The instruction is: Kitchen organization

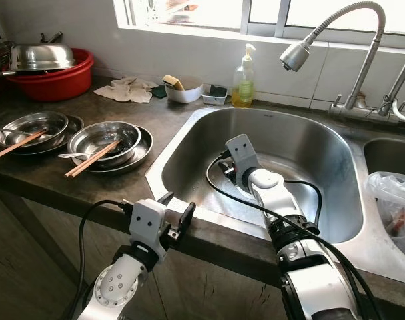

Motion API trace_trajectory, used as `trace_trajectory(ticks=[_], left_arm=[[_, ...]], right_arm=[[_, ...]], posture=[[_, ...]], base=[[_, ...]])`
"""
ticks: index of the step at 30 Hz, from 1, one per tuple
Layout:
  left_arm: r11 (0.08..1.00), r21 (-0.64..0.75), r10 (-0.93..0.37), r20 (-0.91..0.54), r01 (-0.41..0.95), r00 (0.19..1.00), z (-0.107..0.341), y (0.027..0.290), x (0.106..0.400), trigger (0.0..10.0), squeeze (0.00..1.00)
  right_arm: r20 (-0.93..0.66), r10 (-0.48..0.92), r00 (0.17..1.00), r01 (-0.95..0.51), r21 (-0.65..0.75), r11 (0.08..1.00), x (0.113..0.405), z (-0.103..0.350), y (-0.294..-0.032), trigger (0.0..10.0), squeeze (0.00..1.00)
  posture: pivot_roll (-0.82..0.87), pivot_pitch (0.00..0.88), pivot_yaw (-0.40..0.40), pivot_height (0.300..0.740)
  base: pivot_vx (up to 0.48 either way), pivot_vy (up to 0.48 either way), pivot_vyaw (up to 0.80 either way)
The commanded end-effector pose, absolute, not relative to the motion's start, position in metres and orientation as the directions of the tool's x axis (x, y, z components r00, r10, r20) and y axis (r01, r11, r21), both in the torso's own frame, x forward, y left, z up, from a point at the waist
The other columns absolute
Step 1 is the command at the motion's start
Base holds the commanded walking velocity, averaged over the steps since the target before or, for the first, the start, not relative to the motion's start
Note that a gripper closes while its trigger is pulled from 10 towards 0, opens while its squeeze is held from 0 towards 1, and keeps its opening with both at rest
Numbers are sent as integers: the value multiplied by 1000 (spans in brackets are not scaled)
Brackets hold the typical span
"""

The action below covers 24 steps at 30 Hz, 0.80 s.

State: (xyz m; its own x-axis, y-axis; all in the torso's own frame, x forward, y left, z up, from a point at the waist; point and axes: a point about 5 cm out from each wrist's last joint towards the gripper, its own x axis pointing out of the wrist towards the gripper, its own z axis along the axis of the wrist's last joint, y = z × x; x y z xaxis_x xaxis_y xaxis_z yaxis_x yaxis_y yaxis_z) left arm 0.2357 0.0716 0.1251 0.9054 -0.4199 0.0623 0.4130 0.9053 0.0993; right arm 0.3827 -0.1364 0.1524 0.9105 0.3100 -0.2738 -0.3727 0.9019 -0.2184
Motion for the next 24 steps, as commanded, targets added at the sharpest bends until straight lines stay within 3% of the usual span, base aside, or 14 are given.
trace_trajectory(ticks=[1,4,5,11,17,24], left_arm=[[909,88,-414,70,407,908,129,71,239,10000,0],[909,89,-413,73,406,908,130,71,240,10000,0],[908,95,-416,75,409,906,130,71,241,10000,0],[906,102,-418,64,411,906,128,73,238,10000,0],[902,110,-425,56,418,903,126,75,235,10000,0],[891,142,-445,79,432,892,134,72,234,10000,0]], right_arm=[[-147,294,944,-318,-178,931,379,168,-141,10000,1000],[-119,307,944,-322,-149,935,377,171,-140,10000,1000],[-66,275,959,-282,-150,948,373,177,-143,10000,0],[146,197,969,-188,-77,979,342,196,-152,10000,0],[244,154,957,-153,-25,988,301,198,-151,10000,0],[252,96,963,-102,11,995,260,183,-150,10000,0]], posture=[[34,0,-45,740],[34,0,-44,740],[34,0,-44,740],[27,0,-33,740],[17,0,-20,740],[10,0,-16,740]], base=[[0,0,0],[0,0,0],[0,0,0],[0,0,0],[0,0,0],[0,0,0]])
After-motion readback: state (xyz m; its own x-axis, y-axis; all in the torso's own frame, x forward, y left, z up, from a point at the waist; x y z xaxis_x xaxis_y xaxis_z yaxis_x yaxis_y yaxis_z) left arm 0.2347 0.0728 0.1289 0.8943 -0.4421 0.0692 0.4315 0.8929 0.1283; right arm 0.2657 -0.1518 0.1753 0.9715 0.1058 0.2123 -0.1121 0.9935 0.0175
